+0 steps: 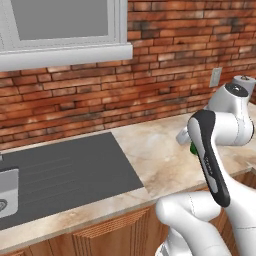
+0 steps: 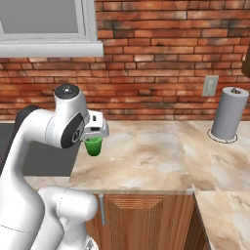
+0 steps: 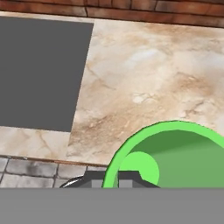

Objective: Pick the cup and bowl from the counter and place them on the counter next to the sink.

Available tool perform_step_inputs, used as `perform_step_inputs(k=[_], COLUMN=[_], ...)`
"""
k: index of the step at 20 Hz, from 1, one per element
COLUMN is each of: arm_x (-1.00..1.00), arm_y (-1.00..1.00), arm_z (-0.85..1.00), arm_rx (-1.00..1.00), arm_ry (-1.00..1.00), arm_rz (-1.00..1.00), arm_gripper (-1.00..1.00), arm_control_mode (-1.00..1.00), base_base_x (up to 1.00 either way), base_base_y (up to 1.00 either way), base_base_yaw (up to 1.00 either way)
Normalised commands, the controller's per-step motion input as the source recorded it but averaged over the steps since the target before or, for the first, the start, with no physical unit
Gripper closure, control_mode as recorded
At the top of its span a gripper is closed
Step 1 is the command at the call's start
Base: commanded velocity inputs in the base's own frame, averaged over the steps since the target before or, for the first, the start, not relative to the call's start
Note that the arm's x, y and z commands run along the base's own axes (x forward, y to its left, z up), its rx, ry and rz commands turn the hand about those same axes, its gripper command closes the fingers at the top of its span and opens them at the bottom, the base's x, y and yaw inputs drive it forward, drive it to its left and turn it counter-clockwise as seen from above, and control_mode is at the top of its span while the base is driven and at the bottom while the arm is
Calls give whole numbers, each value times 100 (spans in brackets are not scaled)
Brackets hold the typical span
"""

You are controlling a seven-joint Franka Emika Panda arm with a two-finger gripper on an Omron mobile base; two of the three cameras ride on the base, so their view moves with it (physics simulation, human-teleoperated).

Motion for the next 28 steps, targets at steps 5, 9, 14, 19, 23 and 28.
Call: perform_step_inputs(k=[5, 9, 14, 19, 23, 28], arm_x=[0, 0, 0, 16, 40, 45], arm_y=[10, 21, 13, 16, 19, 22], arm_z=[-15, -13, -14, -35, -42, -37], arm_rx=[1, 0, 0, 0, 0, 0], arm_ry=[1, 0, 0, 0, 0, 0], arm_rz=[2, 1, 0, 0, 0, 0], arm_gripper=[100, 100, 100, 100, 100, 100], arm_control_mode=[-100, -100, -100, -100, -100, -100], base_base_x=[0, 0, 0, 0, 0, 0], base_base_y=[0, 0, 0, 0, 0, 0], base_base_yaw=[0, 0, 0, 0, 0, 0])
